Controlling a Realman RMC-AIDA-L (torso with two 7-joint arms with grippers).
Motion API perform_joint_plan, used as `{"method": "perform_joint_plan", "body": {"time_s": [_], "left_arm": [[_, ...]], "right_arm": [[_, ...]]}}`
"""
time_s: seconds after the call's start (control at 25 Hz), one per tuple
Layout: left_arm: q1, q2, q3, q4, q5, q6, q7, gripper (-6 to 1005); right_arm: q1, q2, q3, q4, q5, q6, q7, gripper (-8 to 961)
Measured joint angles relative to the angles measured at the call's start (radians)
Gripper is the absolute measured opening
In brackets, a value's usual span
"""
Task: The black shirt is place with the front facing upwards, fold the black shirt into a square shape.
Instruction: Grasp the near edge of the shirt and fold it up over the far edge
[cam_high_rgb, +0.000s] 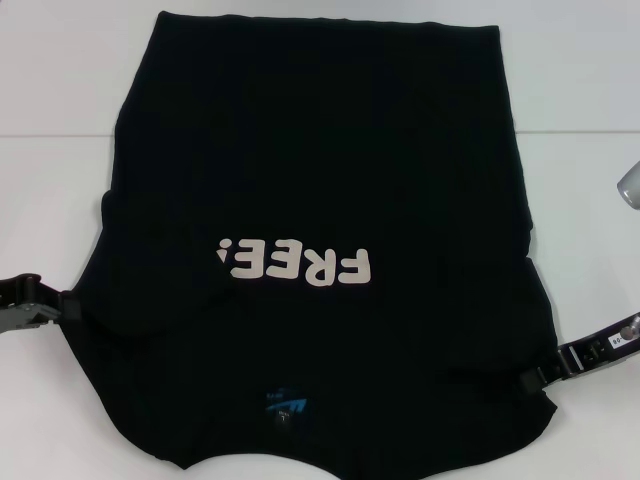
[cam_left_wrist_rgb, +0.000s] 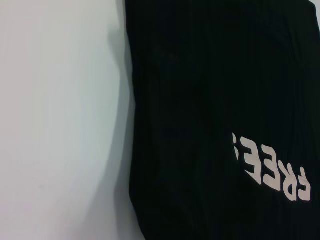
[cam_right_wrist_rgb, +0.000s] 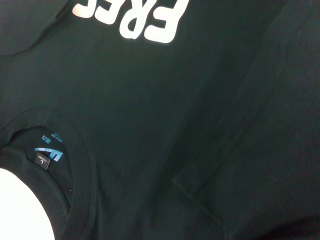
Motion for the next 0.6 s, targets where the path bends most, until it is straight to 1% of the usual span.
{"method": "perform_joint_plan", "body": {"time_s": [0.12,0.44,0.6], "left_arm": [[0.000,0.000,0.000,0.000,-0.002,0.002,0.003,25],[0.006,0.000,-0.012,-0.001,-0.016,0.008,0.007,26],[0.006,0.000,-0.012,-0.001,-0.016,0.025,0.009,26]], "right_arm": [[0.000,0.000,0.001,-0.004,0.003,0.000,0.000,0],[0.000,-0.006,0.012,-0.009,0.005,-0.002,-0.012,23],[-0.001,-0.013,0.014,-0.010,0.008,-0.007,-0.018,35]]}}
